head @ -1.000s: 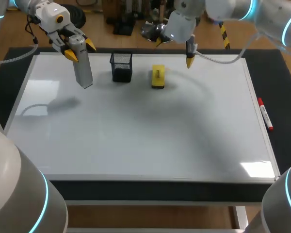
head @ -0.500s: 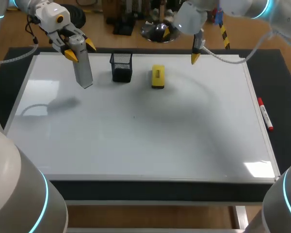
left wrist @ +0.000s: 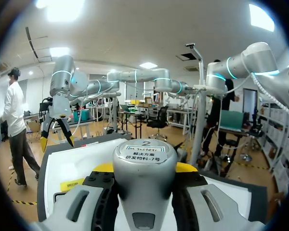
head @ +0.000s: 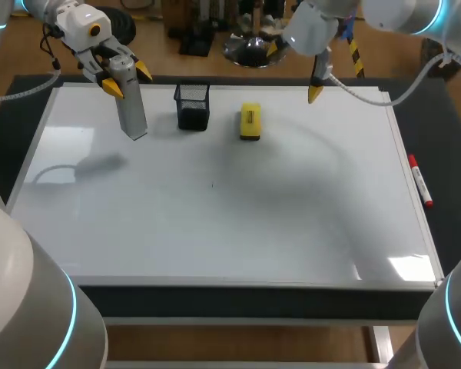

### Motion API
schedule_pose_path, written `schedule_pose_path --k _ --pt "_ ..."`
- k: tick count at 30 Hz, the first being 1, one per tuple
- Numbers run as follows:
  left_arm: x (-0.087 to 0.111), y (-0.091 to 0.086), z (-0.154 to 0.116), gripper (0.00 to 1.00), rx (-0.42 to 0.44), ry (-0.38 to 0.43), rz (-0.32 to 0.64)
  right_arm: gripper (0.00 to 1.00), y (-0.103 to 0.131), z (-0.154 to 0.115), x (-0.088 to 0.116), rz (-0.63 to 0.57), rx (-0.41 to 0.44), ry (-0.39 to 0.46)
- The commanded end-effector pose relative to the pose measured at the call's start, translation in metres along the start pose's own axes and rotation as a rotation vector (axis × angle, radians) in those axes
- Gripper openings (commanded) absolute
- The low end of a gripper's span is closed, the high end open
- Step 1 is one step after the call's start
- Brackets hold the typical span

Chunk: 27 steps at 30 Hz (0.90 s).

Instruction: Pick up the inspection probe, press it on each red-marked spot on the whiteboard one by one, put down the probe, pick up the eraser, and wipe off all the red marks.

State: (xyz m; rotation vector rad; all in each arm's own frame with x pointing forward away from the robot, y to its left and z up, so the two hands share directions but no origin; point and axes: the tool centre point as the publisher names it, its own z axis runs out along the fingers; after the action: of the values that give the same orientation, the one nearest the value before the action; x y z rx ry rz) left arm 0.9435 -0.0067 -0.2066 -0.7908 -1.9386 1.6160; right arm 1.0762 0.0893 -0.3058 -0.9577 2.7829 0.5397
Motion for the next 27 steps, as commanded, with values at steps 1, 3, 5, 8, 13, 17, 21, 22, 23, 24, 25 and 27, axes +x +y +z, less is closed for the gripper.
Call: schedule_pose_path --k 1,3,5,8,13,17,21,22,23,24,25,27 --pt "-0.004 0.002 -0.007 0.0 0.01 0.016 0.0 1.0 -0.001 -0.001 0.0 -0.001 0.003 0.003" --pt "-0.004 0.002 -0.007 0.0 0.01 0.016 0.0 1.0 -0.001 -0.001 0.0 -0.001 0.003 0.003" --pt "-0.004 0.002 -0.007 0.0 0.01 0.016 0.0 1.0 -0.001 -0.001 0.0 -0.001 0.003 0.003" --pt "-0.004 0.002 -0.007 0.0 0.01 0.016 0.0 1.0 -0.001 -0.001 0.0 -0.001 0.003 0.003" --pt "-0.012 -0.004 -0.002 0.0 -0.015 0.064 -0.007 1.0 -0.001 -0.001 0.0 -0.001 0.003 0.003" --pt "-0.021 -0.015 0.0 0.0 -0.026 0.072 -0.02 1.0 -0.001 -0.001 0.0 -0.001 0.003 0.003" --pt "-0.028 -0.025 0.001 0.0 -0.032 0.037 -0.036 1.0 -0.001 -0.001 0.0 -0.001 0.003 0.003" --pt "-0.029 -0.027 0.001 0.0 -0.028 0.03 -0.041 1.0 -0.001 -0.001 0.0 -0.001 0.003 0.003" --pt "-0.03 -0.028 0.001 0.0 -0.029 0.016 -0.047 1.0 -0.001 -0.001 0.0 -0.001 0.003 0.003" --pt "-0.031 -0.03 0.001 0.0 -0.025 -0.001 -0.053 1.0 -0.001 -0.001 0.0 -0.001 0.003 0.003" --pt "-0.032 -0.032 0.0 0.0 -0.024 -0.016 -0.059 1.0 -0.001 -0.001 0.0 -0.001 0.003 0.003" --pt "-0.033 -0.036 -0.002 0.0 -0.018 -0.052 -0.076 1.0 -0.001 -0.001 0.0 -0.001 0.003 0.003"
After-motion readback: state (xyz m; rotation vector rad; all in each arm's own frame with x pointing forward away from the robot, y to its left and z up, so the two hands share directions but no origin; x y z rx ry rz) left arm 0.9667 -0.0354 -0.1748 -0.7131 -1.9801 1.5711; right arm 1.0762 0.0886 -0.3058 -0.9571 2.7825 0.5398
